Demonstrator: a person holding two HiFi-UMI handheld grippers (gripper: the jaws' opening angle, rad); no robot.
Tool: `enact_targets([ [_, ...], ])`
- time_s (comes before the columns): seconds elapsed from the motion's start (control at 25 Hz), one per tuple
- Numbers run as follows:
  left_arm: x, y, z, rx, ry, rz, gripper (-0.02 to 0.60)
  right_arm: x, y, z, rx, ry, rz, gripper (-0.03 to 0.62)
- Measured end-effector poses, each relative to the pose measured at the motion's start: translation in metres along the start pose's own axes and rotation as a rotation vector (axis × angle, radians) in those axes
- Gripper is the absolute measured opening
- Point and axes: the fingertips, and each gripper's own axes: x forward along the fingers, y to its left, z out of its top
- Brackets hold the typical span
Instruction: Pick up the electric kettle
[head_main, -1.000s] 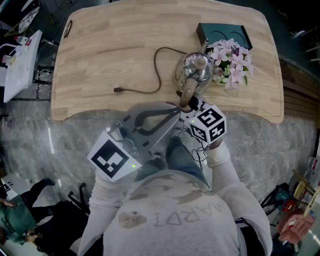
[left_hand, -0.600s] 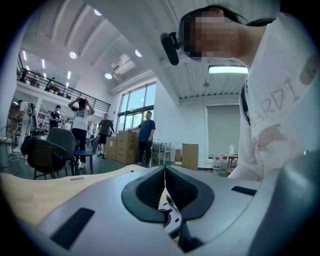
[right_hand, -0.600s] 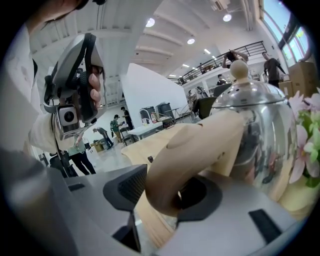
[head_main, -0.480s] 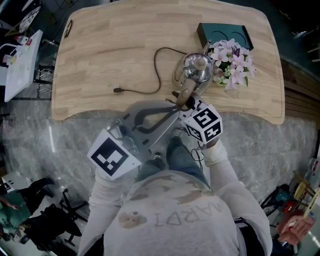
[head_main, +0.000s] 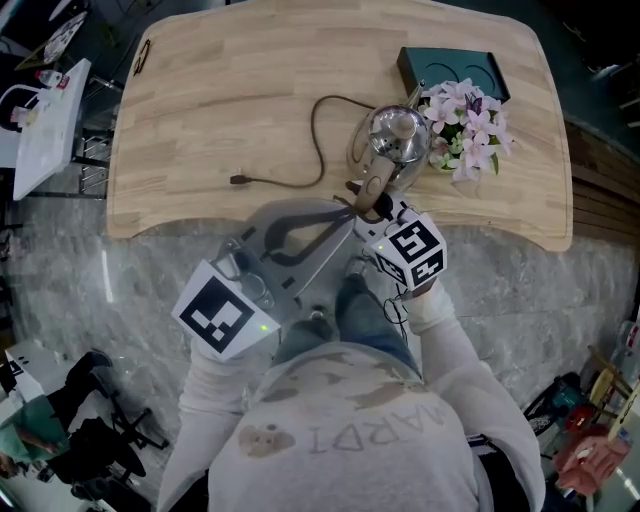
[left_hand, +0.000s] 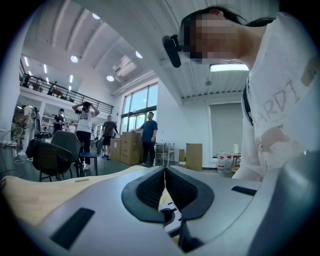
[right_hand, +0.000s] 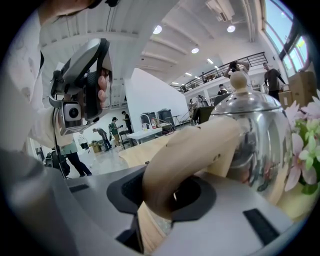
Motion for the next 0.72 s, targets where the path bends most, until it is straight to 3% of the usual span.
enact_targets([
  [0.36,-0.014,-0.004,0.002,0.012,0.006,0.040,0.014,-0.005,0.007,0.021,0.009,-0.063,0.019,0.127],
  [0.72,-0.038,-0.024,0.009,0.027,-0.004,0.046,0.014,-0.028,0.043,0.051,-0.039,-0.100,0.030,0.126],
])
